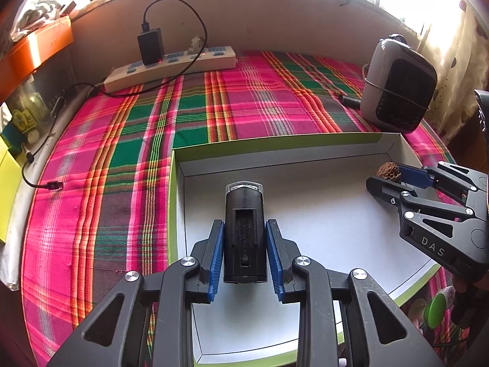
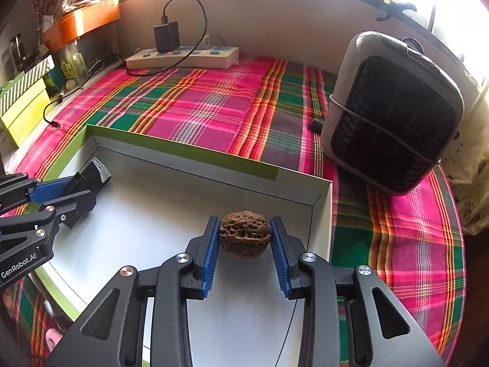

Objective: Organize objects
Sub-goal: 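Carry both into the box and open the right and left grippers to release them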

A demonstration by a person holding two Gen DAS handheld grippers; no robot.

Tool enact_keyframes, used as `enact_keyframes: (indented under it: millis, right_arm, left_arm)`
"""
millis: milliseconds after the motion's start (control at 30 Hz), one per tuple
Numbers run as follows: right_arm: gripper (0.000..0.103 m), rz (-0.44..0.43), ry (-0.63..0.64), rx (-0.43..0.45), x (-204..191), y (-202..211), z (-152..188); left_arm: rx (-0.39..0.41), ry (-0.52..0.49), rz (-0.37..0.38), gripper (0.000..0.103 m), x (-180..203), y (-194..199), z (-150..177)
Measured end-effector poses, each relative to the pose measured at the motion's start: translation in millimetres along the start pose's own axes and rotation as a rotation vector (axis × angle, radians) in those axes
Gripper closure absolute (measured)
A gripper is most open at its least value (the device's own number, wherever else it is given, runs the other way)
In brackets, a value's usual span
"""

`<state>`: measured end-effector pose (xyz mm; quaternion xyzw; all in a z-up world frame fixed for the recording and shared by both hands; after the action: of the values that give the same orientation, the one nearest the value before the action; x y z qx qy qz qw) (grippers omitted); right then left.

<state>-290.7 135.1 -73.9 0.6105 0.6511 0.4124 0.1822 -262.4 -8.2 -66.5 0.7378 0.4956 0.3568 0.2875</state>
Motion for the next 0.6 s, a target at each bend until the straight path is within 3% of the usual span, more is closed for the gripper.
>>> enact_keyframes:
  millis: [467,600]
  right_arm:
    - [0.067,0.021,0.002,-0.013,0.0,-2.3,-0.7]
    - [0.058,0.019,-0.001,-0.012,-1.5,-0.3,-1.5]
  left_arm:
    - [0.003,0.010,0.018,0.077,-0.1,0.7,-1.2]
    - [0.017,0.028,0.040,0.074,0.0,3.6,-2.0]
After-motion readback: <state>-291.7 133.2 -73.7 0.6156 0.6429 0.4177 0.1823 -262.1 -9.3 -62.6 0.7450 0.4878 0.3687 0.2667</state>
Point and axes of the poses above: each gripper's, at about its wrist camera, not at the fingertips, and y roughly against the way its jaws point, x to its right, z to its underside, the point moved 10 cm from there along -y, roughly the way its jaws point, and after that the axes turned 15 degrees about z, right-handed, at the moved point
